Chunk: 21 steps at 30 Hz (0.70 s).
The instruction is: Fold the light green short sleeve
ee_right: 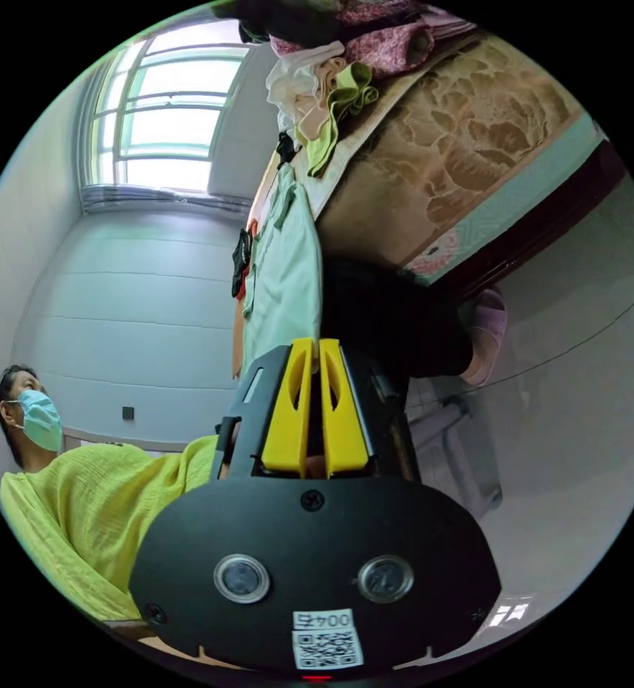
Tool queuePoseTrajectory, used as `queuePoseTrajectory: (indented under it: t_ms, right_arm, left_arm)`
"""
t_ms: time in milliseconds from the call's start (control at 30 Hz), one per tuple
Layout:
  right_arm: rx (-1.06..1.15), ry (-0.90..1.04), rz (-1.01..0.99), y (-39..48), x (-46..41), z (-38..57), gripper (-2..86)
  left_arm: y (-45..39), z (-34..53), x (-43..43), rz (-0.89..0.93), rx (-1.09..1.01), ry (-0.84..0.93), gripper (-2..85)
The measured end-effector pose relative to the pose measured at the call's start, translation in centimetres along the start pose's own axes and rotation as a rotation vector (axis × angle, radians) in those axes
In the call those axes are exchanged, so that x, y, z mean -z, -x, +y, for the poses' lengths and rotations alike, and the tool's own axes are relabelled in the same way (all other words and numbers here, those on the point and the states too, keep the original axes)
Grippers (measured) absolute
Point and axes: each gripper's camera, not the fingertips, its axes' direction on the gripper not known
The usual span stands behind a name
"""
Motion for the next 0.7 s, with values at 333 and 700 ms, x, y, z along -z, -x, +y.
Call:
queuePoseTrajectory:
  t_ms: [333,700]
  right_arm:
    - [0.645,-0.458,0.860,24.5,0.6,-4.8,5.6]
    - [1.178,-0.054,0.530,49.7,-33.3,-24.4,-0.6]
  left_arm:
    - [-11.8,-3.4,1.5,-0.591,-0.349,-0.141,0.8]
    - [-20.6,-23.0,-18.4,-1.080,-0.836,0.050,0.7]
